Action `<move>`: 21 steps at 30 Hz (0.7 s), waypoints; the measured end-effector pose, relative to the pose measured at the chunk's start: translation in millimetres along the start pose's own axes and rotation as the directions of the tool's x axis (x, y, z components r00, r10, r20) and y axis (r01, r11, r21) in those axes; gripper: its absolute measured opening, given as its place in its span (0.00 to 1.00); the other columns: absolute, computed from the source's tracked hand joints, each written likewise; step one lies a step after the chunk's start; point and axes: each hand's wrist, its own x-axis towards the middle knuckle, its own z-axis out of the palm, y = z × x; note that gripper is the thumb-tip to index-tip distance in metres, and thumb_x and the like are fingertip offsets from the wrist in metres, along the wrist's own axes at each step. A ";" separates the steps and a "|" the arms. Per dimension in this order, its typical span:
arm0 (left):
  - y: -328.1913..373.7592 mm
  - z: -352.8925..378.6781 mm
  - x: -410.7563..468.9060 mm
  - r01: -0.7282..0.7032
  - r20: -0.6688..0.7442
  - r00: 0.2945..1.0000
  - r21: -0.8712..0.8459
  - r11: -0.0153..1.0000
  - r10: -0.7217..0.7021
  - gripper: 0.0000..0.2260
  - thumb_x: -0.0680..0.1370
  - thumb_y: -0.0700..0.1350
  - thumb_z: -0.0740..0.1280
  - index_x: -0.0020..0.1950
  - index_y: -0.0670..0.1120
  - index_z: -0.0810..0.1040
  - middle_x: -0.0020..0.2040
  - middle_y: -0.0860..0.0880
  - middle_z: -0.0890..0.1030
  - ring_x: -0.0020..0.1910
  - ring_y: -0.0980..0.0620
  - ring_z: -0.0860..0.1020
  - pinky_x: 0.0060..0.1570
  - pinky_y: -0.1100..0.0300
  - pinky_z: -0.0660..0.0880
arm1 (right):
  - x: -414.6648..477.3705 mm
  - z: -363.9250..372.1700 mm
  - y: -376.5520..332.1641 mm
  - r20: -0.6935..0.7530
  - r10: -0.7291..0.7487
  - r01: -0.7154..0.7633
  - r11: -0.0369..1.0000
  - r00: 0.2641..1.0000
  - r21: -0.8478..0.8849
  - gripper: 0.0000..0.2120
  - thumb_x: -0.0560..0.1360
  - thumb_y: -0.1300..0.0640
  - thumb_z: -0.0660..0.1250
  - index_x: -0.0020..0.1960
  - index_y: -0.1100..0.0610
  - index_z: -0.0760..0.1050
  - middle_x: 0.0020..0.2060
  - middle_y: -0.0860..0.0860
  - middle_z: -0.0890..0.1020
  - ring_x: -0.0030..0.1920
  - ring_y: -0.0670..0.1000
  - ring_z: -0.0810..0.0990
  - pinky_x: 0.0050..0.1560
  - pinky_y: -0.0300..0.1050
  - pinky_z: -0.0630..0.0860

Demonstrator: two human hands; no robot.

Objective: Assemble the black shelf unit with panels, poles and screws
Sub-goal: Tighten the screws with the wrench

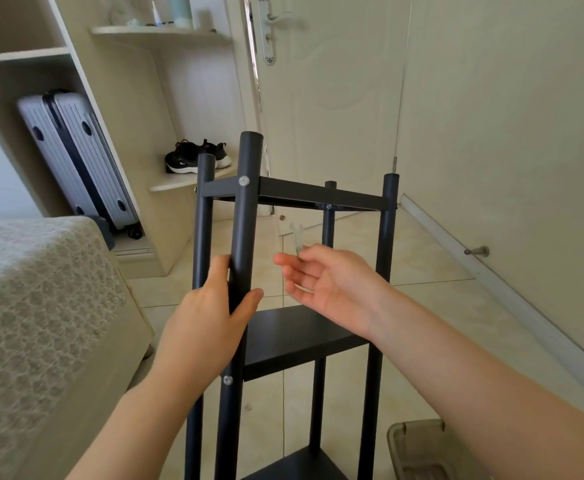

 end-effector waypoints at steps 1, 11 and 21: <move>-1.5 -0.8 0.3 0.003 -0.001 1.000 -0.011 1.000 -0.003 0.16 0.79 0.55 0.66 0.59 0.59 0.60 0.39 0.62 0.74 0.37 0.60 0.79 0.32 0.67 0.74 | 2.8 3.1 1.3 -0.009 -0.028 0.027 0.996 1.000 -0.083 0.10 0.81 0.64 0.60 0.61 0.63 0.72 0.48 0.58 0.86 0.41 0.49 0.85 0.45 0.44 0.82; -6.8 -5.7 0.2 0.074 0.025 0.997 -0.082 0.994 -0.073 0.18 0.78 0.55 0.67 0.64 0.57 0.65 0.52 0.53 0.81 0.45 0.53 0.83 0.44 0.54 0.82 | 23.2 23.3 11.8 0.001 -0.434 0.321 0.664 0.901 -0.676 0.08 0.80 0.60 0.63 0.51 0.53 0.81 0.44 0.47 0.87 0.44 0.46 0.84 0.41 0.36 0.80; -20.2 -19.1 -6.7 0.132 0.082 0.989 -0.167 0.977 -0.119 0.16 0.78 0.52 0.69 0.60 0.58 0.64 0.49 0.57 0.78 0.42 0.57 0.82 0.31 0.64 0.78 | 39.0 35.7 24.0 0.047 -0.613 0.397 0.450 0.789 -0.800 0.07 0.78 0.59 0.67 0.49 0.57 0.85 0.36 0.52 0.83 0.34 0.45 0.77 0.34 0.31 0.72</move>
